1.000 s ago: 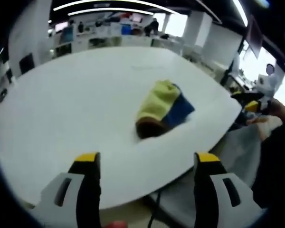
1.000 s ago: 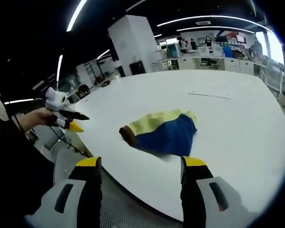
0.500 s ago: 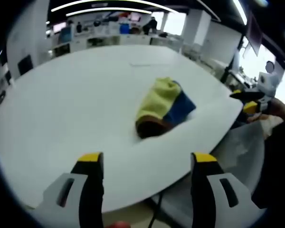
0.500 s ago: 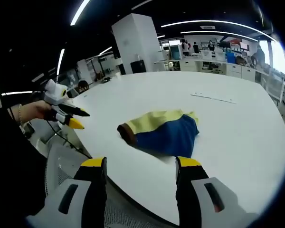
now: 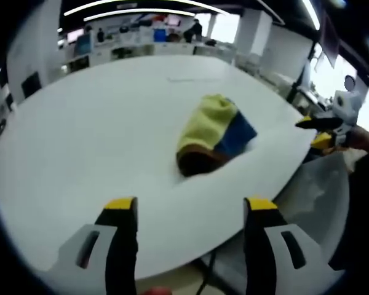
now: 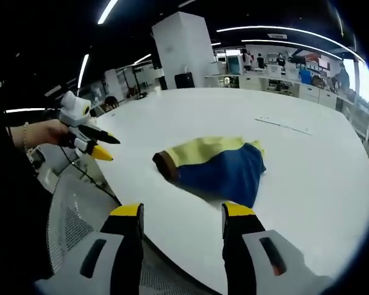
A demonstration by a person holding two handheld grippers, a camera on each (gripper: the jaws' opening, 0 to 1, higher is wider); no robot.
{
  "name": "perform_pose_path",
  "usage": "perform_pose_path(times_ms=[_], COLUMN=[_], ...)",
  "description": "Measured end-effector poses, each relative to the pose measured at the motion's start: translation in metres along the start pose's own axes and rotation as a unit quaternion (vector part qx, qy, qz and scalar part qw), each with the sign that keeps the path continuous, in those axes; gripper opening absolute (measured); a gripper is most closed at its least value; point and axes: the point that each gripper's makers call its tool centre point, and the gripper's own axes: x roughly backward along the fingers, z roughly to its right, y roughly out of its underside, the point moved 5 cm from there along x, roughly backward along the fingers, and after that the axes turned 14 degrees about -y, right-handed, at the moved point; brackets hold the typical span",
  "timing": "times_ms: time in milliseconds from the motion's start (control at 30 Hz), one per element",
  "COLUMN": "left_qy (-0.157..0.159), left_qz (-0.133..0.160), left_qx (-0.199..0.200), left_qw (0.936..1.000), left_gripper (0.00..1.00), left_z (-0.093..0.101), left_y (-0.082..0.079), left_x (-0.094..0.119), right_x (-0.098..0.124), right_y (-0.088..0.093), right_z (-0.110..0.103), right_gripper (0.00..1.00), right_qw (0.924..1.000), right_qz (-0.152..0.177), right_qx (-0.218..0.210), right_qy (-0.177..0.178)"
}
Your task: Fold the garment on the visible template until the final outline fits inside the template.
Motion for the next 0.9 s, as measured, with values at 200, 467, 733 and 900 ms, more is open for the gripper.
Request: perform_pose_path(times_ms=[200,467,733,900], left_qy=[0.005,0.015,0.02,0.024], left_qz=[0.005,0.007,0.004,0.0], left_qx=[-0.01,-0.02,-0.025,-0.025], left_qw=[0.9999,0.9997,0.9995,0.9994], left_gripper=[0.61,0.58,0.52,0.51], left_z=[0.003,0.001,0.0,0.001], left_y=[-0.002,-0.005,0.0,0.004], left_x=[-0.008,-0.022,-0.036,-0.043], right_x=[-0.014,-0.031,-0.045,-0.055], right_y=[-0.001,-0.002,0.002,0.002], right_z=[0.001,0.001,0.003,0.003], right_gripper=[0.47,0.43,0.39,0.37], right_qw=[0.9999,0.9995,0.9989,0.9976], right_qz=[-0.002,-0.005,-0.014,-0.022], right_qx=[0.016,0.029,0.036,0.057], right_qy=[-0.005,-0.015,-0.026,-0.031])
